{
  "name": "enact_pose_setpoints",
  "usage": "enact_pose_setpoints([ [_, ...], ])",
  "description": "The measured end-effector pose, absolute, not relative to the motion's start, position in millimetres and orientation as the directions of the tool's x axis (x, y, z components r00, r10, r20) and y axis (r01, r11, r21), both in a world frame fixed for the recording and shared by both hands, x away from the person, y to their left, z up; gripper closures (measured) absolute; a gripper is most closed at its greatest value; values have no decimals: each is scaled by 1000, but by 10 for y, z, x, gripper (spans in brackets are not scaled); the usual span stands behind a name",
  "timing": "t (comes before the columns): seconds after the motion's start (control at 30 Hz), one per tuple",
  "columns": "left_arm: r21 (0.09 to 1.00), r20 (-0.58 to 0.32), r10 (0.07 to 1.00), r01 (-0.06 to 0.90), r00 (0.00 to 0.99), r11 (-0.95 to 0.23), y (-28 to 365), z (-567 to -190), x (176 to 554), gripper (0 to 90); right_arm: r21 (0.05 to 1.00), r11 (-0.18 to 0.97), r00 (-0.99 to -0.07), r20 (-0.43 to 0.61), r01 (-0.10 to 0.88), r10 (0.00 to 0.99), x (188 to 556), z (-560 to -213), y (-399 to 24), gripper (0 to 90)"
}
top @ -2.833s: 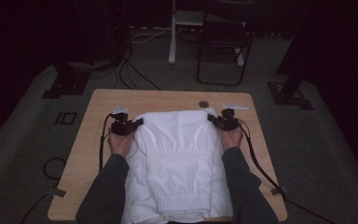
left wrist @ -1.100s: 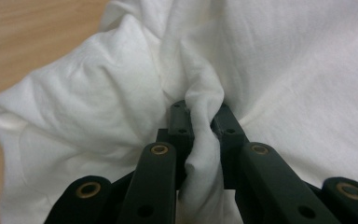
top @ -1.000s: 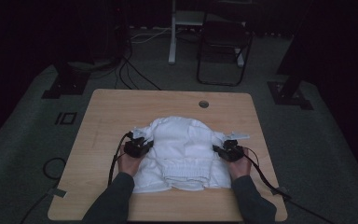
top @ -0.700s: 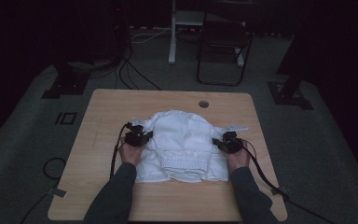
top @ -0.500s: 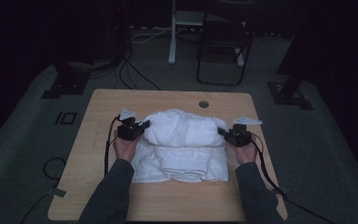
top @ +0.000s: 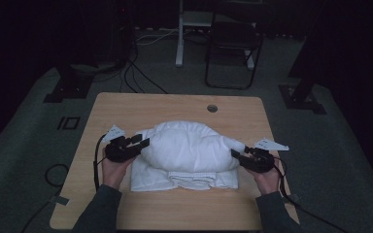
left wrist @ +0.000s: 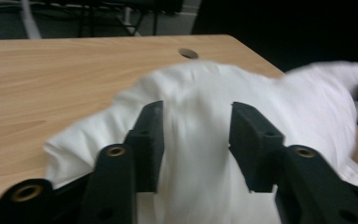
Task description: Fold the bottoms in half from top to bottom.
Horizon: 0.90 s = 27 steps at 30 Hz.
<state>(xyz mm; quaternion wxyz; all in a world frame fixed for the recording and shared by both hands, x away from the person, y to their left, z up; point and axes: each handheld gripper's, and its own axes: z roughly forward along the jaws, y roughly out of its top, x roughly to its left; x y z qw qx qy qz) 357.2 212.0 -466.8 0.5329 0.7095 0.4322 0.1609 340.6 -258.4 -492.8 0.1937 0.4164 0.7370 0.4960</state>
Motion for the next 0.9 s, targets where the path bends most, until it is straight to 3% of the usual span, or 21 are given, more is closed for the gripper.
enact_pose_setpoints([
  [0.07,897,-214,789,435,576,-74,2047,-4570,3613,549,916,108,-558,139,387,818,3403,-4798,-2601,450],
  [0.17,902,-168,791,416,588,-118,1896,-4474,3653,559,924,120,-560,113,362,821,3441,-4679,-2526,457],
  [0.2,897,-123,798,410,590,-165,1721,-4413,3712,572,927,165,-552,52,337,832,3492,-4569,-2355,474],
  [0.33,891,-101,790,409,604,-199,1464,-4367,3822,585,930,239,-535,-57,277,843,3583,-4416,-1995,456],
  [0.57,883,-107,792,424,601,-203,1450,-4383,3875,587,944,198,-508,-39,263,860,3635,-4260,-1985,399],
  [0.7,886,-122,798,428,590,-181,1535,-4385,3870,587,951,106,-494,53,289,868,3612,-4210,-2229,386],
  [0.9,880,-135,800,442,584,-173,1466,-4394,3927,587,929,111,-519,95,353,850,3756,-4372,-2154,490],
])
